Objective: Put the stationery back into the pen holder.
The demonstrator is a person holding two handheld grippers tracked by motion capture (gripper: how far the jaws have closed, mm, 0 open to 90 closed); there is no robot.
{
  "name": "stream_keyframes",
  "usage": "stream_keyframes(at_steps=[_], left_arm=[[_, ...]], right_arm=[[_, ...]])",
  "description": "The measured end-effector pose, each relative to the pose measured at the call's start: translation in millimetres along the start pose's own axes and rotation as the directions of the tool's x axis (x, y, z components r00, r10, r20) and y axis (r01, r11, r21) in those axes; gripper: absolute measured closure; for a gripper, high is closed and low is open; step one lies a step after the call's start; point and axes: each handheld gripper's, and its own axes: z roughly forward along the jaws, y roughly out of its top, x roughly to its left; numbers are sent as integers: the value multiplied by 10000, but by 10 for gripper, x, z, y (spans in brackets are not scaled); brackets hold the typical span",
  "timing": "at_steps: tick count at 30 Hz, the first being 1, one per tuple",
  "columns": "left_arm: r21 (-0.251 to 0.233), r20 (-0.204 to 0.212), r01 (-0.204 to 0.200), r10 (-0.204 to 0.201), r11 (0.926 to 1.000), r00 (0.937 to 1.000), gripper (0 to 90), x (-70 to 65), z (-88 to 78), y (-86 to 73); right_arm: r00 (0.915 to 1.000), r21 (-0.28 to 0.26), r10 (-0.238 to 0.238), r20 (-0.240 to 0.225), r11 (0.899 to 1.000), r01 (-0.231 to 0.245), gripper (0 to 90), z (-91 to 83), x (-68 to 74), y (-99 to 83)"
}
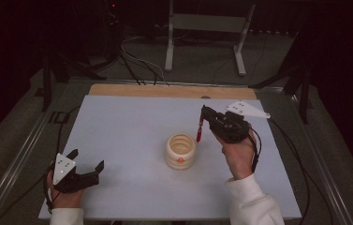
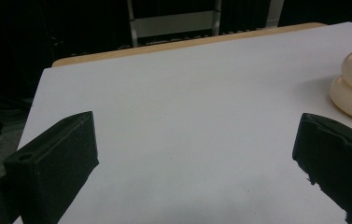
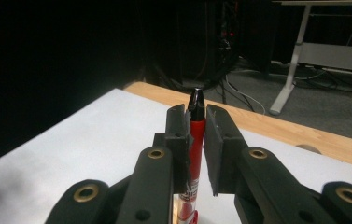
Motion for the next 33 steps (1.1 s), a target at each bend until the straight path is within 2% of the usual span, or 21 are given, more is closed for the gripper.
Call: stream_keyframes(at_steps=[3, 12, 19, 30, 33], left_arm=[[-13, 31, -13, 13, 10000, 10000, 7, -7, 3, 2], [14, 69, -52, 52, 10000, 10000, 7, -10, 7, 2], [8, 88, -47, 47, 10000, 10000, 7, -10, 11, 4], [25, 105, -88, 88, 10000, 9999, 7, -15, 11, 3], [35, 100, -95, 94, 9999, 9999, 7, -17, 14, 1]], right_arm=[[9997, -97, 173, -174, 9998, -174, 811, 43, 21, 10], [9990, -357, 188, -416, 9992, -203, 810, 136, 106, 37], [9982, -341, 264, -533, 9990, -282, 810, 228, 140, 6], [9958, -120, 683, -617, 9975, -691, 810, 400, 141, -211], [9962, 54, 648, -575, 9979, -646, 809, 450, 151, -299]])
